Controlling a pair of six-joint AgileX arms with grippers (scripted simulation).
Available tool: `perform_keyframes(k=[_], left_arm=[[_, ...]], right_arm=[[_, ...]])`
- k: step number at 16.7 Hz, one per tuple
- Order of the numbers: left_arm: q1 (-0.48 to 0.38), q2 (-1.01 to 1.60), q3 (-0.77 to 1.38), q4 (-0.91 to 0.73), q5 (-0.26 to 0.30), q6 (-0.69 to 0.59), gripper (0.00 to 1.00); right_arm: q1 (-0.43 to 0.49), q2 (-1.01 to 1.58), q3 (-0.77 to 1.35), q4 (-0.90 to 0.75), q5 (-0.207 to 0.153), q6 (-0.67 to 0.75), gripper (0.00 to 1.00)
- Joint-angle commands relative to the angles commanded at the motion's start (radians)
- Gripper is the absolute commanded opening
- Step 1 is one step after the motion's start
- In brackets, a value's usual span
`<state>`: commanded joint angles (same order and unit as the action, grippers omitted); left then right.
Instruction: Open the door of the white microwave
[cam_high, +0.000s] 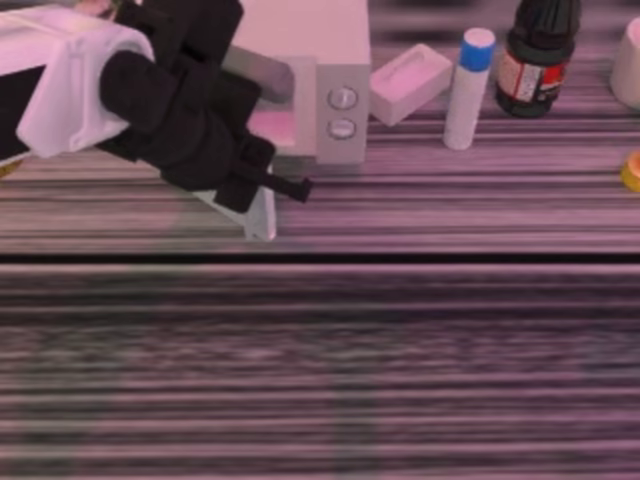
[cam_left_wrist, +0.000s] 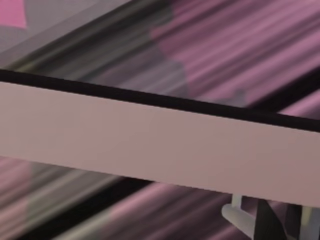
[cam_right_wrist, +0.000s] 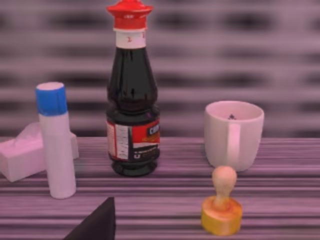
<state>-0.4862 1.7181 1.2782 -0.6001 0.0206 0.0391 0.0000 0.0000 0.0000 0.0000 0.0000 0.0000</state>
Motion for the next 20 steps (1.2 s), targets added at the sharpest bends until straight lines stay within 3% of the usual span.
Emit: perform_keyframes(k=[11,20], left_arm=[[0.0,0.0,0.0,0.0,0.0,0.0,0.0],[0.05,-0.051,-0.066,-0.009,0.08,0.139,0.0]], right_arm=[[0.0,0.0,0.0,0.0,0.0,0.0,1.0],[0.0,0.0,0.0,0.0,0.0,0.0,1.0]])
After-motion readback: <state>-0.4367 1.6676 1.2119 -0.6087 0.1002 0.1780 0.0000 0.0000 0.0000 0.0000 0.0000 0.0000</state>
